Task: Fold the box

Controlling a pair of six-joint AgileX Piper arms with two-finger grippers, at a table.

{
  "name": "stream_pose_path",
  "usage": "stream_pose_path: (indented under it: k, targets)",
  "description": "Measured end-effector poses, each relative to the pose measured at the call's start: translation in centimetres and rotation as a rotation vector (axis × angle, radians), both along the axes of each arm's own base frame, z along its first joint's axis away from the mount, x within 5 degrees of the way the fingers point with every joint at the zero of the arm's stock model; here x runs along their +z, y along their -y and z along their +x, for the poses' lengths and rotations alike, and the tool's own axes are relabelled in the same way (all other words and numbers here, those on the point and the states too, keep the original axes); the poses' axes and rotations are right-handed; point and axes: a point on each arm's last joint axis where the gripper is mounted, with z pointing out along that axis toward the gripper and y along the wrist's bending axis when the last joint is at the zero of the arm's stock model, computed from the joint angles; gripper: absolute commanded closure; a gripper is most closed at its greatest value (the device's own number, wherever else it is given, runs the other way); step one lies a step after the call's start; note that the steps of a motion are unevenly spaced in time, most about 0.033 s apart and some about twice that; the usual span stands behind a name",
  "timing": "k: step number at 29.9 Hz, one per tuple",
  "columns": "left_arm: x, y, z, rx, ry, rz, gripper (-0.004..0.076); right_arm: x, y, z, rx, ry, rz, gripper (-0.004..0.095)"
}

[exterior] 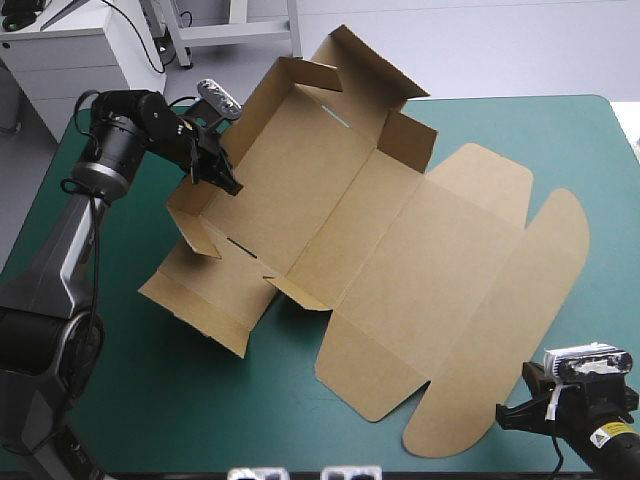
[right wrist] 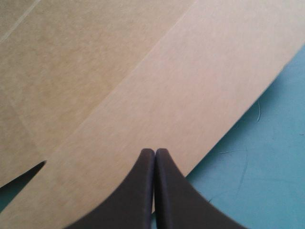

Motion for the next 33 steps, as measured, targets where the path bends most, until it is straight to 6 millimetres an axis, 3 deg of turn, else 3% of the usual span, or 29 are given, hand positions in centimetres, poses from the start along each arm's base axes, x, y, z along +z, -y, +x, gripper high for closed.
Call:
stream_pose_path:
  k: [10, 19, 27, 33]
  targets:
    - [1.8, 7.7, -2.4, -0.219, 0.289, 0.225, 0.0732, 0.0, 0.0, 0.0, 0.0, 0.0, 0.0, 0.0928]
    - [2.9, 14.4, -6.0, -0.414, 0.511, 0.388, 0.0732, 0.0, 0.0, 0.0, 0.0, 0.0, 0.0, 0.0928]
    - [3.2, 17.8, -8.8, -0.505, 0.578, 0.4, 0.0733, 0.0, 0.0, 0.0, 0.0, 0.0, 0.0, 0.0928]
    - [2.3, 19.3, -8.7, -0.449, 0.613, 0.405, 0.0732, 0.5, 0.0, -0.1, -0.003, 0.014, 0.004, 0.0928]
